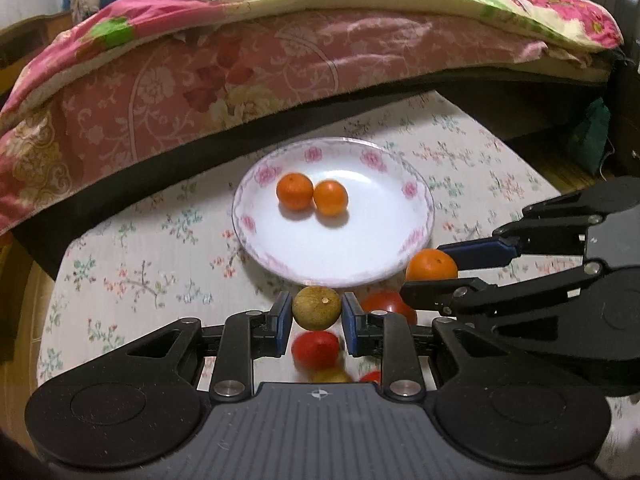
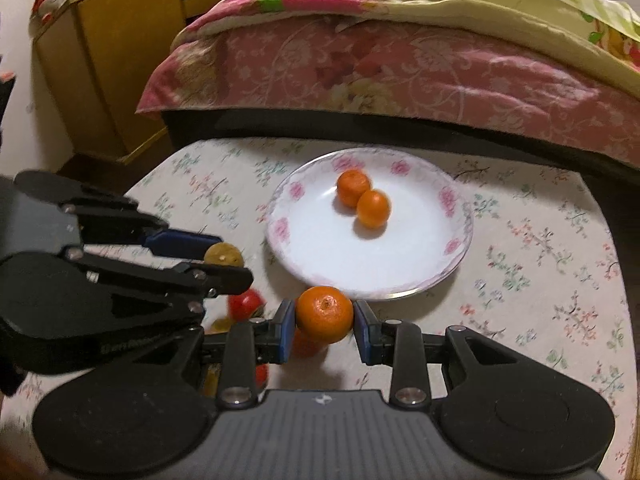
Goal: Organize fruits
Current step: 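Lift and carry both held fruits toward the white plate, then open the left tool over the plate while the right tool releases its tangerine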
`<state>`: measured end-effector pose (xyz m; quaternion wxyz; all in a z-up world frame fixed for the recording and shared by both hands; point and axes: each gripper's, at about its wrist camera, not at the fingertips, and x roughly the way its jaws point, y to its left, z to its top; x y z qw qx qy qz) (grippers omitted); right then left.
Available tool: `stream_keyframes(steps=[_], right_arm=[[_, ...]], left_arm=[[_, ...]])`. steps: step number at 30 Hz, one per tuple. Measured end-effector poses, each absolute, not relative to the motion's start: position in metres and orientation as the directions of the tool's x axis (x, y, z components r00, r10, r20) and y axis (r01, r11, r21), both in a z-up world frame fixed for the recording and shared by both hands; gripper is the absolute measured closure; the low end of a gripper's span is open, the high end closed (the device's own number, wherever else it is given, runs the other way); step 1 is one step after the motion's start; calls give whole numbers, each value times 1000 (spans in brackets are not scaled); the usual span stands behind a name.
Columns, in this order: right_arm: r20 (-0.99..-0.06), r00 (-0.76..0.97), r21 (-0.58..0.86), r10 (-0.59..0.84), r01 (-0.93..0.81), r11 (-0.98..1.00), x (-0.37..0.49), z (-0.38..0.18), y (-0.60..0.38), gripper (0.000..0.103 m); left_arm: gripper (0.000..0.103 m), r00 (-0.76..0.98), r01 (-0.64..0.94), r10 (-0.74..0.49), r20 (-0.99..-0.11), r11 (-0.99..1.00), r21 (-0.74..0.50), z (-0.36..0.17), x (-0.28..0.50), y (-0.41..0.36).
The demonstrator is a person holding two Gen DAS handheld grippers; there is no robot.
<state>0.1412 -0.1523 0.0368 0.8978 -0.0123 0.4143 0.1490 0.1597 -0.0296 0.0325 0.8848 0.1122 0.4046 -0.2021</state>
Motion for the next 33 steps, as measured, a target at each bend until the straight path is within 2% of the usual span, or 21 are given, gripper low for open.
stream_keyframes(steps=[15, 33], right_arm=[[-737, 644, 85, 207, -216, 973, 181, 24, -168, 78], [-739, 639, 97, 212, -211, 973, 193, 15, -174, 77]], left_arm=[[71, 583, 421, -264, -768, 907, 8, 19, 201, -45], [70, 572, 400, -252, -781, 916, -3, 10, 212, -46]])
